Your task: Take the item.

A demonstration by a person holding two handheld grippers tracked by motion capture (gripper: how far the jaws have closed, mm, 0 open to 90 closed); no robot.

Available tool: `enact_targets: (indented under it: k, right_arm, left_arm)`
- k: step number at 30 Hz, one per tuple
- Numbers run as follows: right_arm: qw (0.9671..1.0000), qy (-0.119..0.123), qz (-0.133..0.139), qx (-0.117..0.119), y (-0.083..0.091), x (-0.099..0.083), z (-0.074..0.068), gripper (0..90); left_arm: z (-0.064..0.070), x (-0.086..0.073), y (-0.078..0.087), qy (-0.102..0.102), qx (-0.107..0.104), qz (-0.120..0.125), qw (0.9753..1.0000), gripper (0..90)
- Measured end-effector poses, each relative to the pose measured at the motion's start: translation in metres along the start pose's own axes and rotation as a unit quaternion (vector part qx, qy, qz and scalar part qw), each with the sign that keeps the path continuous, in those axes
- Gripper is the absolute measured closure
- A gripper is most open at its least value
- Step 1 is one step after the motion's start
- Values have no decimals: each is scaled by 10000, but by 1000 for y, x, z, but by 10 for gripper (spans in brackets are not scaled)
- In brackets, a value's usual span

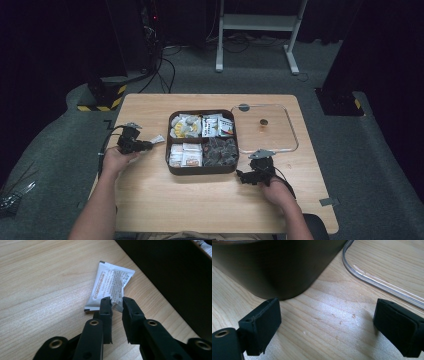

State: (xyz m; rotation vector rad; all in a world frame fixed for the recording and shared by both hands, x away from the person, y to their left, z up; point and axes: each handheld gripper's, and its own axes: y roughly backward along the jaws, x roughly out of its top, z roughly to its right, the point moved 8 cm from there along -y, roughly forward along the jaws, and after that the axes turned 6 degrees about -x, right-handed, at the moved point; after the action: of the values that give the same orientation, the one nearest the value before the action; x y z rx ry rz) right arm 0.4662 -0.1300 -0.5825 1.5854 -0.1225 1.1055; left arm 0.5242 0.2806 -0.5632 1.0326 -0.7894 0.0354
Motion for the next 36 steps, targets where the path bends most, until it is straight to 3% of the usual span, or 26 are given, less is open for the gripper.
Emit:
enact_targets:
  k: [11, 14, 20, 26, 32, 36]
  right_arm:
    - [10000, -5, -4, 0, 0, 0, 0, 78]
    - [10000, -6, -4, 0, 0, 0, 0, 78]
    - [10000, -6, -4, 0, 0, 0, 0, 78]
    - [10000, -6, -4, 0, 0, 0, 0, 78]
    - [10000, -4, -7, 2, 0, 0, 0, 78]
    - [10000, 0, -4, 4, 0, 0, 0, 78]
  left_arm:
    - [6, 7, 12, 23, -49, 296, 9995, 569]
    - [5, 7, 20, 11, 21, 500, 9987, 527]
    - [2, 2, 27, 67, 66, 643, 9979, 489]
    - [-6, -7, 34, 122, 241, 721, 9970, 437]
    - [-14, -15, 38, 310, 465, 775, 9954, 420]
    - [-19, -21, 39, 273, 617, 764, 9948, 396]
